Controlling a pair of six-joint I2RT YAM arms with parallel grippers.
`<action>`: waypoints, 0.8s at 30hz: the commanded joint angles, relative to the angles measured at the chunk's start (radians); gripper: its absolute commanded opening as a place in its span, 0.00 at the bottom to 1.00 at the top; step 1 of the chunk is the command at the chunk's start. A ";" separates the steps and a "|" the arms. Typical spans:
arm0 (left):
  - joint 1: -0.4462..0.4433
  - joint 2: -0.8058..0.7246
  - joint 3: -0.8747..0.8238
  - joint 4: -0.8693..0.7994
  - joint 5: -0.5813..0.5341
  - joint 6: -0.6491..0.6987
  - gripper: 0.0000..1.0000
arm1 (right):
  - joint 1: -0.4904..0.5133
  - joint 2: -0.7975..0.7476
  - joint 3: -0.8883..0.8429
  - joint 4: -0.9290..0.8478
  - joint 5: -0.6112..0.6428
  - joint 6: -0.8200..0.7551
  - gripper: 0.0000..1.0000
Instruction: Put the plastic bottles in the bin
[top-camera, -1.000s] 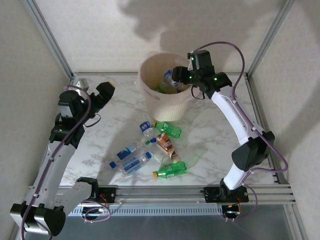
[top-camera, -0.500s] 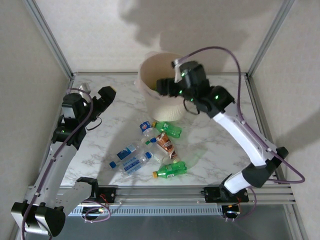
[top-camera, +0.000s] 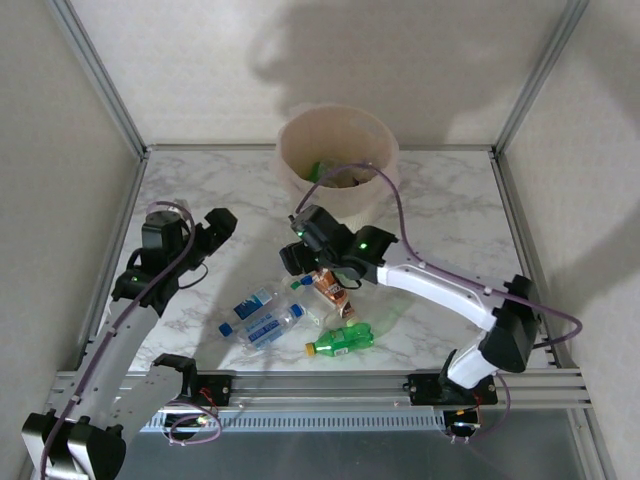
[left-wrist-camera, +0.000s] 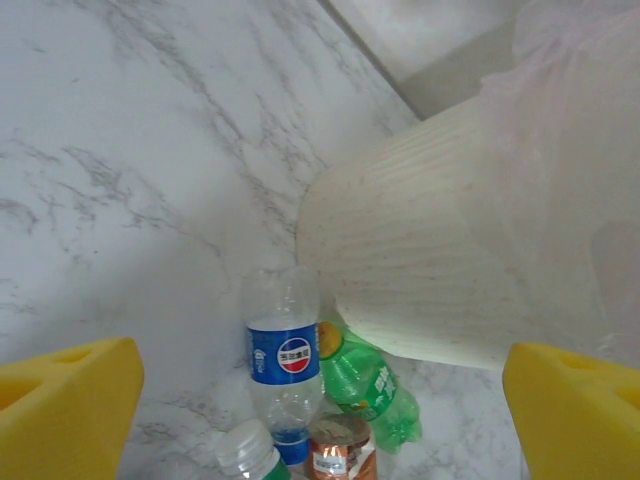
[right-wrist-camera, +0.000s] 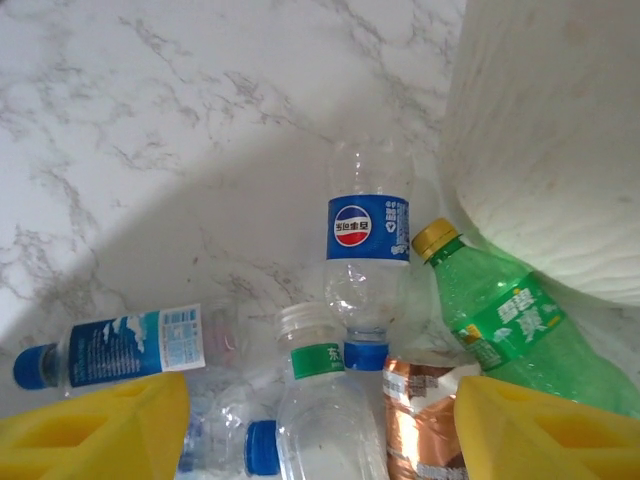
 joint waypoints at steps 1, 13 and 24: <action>-0.007 -0.019 -0.017 -0.042 -0.064 -0.002 0.92 | 0.008 0.071 -0.007 0.061 0.064 0.082 0.69; -0.007 -0.039 -0.061 -0.062 -0.115 -0.020 0.92 | 0.103 0.148 -0.093 0.014 0.009 0.040 0.67; -0.007 -0.032 -0.075 -0.037 -0.098 -0.033 0.92 | 0.110 0.119 -0.235 -0.047 -0.020 0.079 0.67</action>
